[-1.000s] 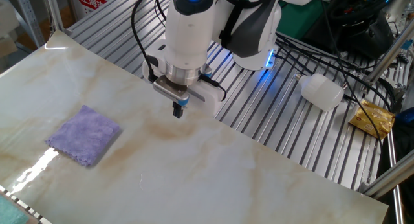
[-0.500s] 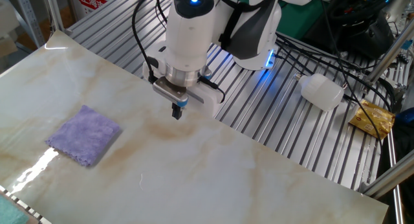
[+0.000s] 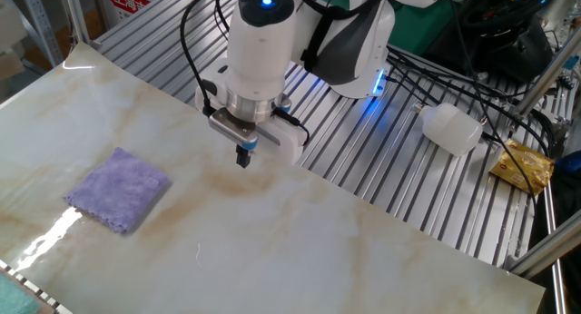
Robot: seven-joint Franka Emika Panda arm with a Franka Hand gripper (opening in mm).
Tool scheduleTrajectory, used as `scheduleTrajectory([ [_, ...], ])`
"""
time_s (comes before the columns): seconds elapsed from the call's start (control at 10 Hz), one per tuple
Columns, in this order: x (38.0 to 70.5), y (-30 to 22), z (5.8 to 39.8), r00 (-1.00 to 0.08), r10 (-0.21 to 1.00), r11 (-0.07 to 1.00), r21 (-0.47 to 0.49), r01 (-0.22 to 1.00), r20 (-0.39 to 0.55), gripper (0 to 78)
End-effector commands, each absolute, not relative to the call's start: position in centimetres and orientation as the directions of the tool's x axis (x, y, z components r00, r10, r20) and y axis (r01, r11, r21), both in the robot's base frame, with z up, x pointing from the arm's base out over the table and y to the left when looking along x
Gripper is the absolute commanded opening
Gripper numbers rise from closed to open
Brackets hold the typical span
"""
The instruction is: Clean the tabletop with a sponge
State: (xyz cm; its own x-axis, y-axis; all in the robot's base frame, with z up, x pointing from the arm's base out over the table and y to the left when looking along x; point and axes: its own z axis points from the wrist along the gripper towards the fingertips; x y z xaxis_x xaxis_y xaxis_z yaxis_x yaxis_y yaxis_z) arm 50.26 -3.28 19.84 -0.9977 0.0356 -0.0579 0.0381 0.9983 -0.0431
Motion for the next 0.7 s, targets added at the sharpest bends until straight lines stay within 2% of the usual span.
scheduleTrajectory([
  [0.1,50.5,-3.6,19.9,-0.997,0.058,0.997,-0.044,0.061,-0.056,0.0],
  [0.7,50.5,-2.2,20.5,-0.997,0.057,0.997,-0.043,0.060,-0.051,0.0],
])
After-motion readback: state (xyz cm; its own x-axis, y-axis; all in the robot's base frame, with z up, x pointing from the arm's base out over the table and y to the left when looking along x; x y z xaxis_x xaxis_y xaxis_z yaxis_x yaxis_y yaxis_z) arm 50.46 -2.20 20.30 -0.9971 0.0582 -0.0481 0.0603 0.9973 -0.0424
